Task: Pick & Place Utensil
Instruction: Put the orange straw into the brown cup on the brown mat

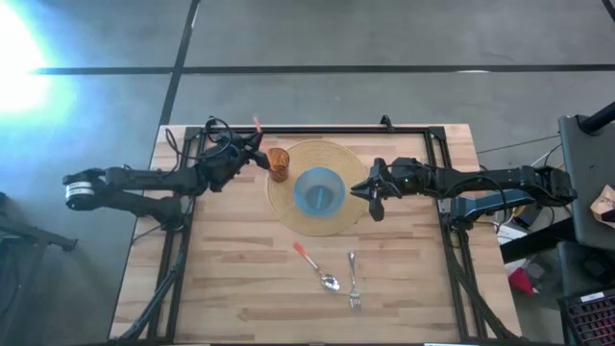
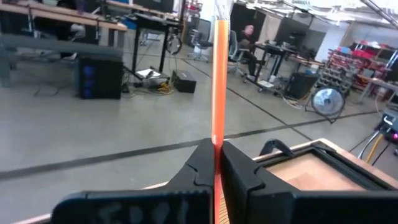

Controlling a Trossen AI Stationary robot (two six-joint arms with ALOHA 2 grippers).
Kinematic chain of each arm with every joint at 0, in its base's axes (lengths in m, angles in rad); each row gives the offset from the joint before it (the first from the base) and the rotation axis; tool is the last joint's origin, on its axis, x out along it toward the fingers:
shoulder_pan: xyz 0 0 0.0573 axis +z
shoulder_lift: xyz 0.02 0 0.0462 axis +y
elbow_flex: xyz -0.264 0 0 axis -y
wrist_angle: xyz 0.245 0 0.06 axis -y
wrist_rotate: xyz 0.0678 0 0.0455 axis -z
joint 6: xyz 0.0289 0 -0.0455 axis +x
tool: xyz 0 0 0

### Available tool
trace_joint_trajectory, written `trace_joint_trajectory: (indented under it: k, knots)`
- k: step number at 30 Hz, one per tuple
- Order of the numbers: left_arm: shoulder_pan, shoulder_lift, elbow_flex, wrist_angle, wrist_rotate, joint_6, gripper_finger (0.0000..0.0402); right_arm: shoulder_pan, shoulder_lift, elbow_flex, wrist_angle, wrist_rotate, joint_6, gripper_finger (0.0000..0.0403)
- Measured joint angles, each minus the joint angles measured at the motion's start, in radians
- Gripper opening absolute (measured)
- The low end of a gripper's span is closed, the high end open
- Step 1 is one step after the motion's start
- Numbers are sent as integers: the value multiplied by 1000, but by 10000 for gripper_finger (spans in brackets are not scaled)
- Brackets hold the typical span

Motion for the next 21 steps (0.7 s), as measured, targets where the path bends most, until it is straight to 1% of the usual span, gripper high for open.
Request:
trace_joint_trajectory:
  k: [5,11,16,21]
  knots:
    - [0,25,0,1,-26,-40,12,0,0,0,0,0,0,56]
    - [0,96,0,5,-46,-78,9,0,0,0,0,0,0,62]
    - [0,150,0,66,-54,-80,14,0,0,0,0,0,0,69]
    - [0,172,0,81,-55,-80,16,0,0,0,0,0,0,73]
